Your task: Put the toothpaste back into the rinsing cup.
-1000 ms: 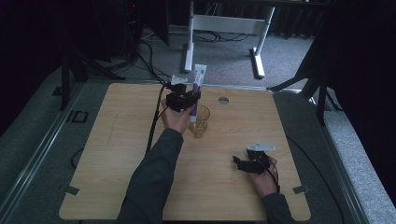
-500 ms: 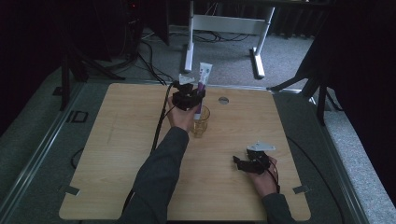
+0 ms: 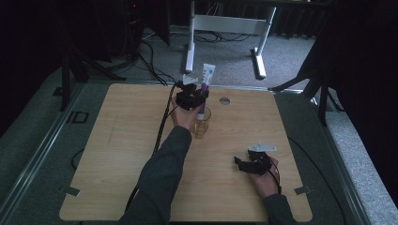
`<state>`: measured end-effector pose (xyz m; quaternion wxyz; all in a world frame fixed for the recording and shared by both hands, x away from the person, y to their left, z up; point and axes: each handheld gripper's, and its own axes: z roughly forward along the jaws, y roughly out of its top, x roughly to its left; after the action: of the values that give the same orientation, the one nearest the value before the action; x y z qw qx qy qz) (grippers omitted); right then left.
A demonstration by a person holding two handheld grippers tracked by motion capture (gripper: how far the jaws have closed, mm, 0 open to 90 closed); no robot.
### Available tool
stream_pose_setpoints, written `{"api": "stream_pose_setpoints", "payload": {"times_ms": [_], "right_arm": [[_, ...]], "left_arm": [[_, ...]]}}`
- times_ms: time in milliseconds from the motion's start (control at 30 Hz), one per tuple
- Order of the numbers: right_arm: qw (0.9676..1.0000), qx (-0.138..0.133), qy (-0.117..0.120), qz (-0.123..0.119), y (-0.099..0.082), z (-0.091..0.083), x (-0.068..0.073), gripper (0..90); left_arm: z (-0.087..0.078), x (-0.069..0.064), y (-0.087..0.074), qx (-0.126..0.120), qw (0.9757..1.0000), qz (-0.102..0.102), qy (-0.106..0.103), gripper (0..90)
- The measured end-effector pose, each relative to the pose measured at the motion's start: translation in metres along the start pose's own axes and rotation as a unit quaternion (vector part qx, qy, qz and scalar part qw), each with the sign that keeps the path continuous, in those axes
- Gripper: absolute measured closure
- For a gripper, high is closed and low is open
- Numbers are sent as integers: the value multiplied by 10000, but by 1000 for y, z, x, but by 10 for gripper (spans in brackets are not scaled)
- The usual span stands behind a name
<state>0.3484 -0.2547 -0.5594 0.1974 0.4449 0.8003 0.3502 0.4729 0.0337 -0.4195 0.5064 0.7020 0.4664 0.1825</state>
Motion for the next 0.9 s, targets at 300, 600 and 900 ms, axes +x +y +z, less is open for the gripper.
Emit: {"api": "stream_pose_setpoints", "payload": {"times_ms": [300, 600, 900], "right_arm": [[10000, 2, 1, 0, 0, 0, 0, 282], [10000, 1, 1, -3, 0, 0, 0, 282], [10000, 5, 5, 7, 0, 0, 0, 282]], "left_arm": [[5, 1, -3, 191, 9997, 109, 41, 705], [9, -2, -8, 422, 9986, 301, 96, 694], [9, -9, -13, 629, 9960, 599, 185, 691]]}}
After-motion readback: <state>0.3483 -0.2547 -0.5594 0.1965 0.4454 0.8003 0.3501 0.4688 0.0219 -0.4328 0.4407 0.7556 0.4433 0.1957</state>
